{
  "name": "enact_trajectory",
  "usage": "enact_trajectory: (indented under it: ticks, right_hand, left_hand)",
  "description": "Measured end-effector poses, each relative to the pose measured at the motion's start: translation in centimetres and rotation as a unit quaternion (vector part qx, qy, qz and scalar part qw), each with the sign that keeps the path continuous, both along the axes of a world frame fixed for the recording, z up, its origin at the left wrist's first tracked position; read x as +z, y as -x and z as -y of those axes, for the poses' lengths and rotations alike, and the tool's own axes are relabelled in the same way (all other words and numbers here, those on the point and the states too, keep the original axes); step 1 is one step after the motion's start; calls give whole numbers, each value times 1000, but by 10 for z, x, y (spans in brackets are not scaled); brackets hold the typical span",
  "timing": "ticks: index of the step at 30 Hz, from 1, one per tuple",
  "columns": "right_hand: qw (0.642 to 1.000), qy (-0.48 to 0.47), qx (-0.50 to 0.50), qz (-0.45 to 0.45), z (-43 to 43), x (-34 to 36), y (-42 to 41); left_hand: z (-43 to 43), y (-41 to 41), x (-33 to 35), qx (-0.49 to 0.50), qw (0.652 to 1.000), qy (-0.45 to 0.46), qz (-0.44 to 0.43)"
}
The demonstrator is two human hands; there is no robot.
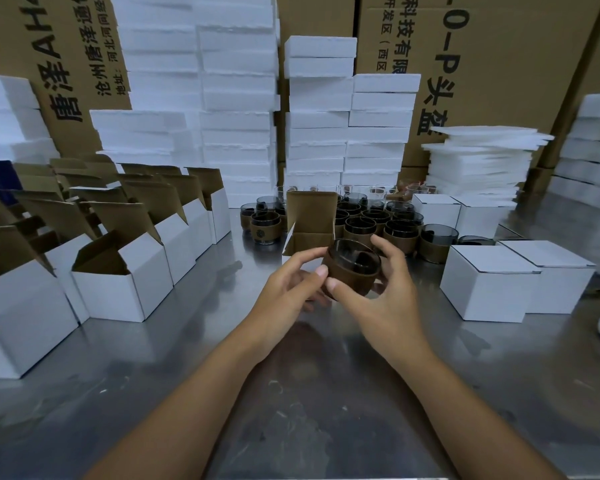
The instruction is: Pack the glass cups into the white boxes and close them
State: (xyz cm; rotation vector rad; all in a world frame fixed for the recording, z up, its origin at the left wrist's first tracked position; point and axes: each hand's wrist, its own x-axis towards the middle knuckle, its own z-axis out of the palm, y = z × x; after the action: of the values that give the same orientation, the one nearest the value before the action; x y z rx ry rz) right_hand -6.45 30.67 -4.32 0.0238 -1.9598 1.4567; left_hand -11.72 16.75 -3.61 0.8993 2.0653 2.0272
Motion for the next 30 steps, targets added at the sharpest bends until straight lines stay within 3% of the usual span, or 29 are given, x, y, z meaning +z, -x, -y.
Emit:
enact_trajectory:
  ticks: [9,17,23,30]
  right_hand:
    - [987,133,55,70,-2,4,5]
    - [969,162,131,130,3,11,-1]
    - [963,174,165,124,4,13,-3]
    - [974,177,101,99,3,11,-1]
  left_hand:
    - [-1,2,-2,24,999,37,1]
    - [-1,-4,2,0,999,19,33]
    - [-2,-3,0,-12,999,12,50]
    - [-2,-3,0,3,999,-6,51]
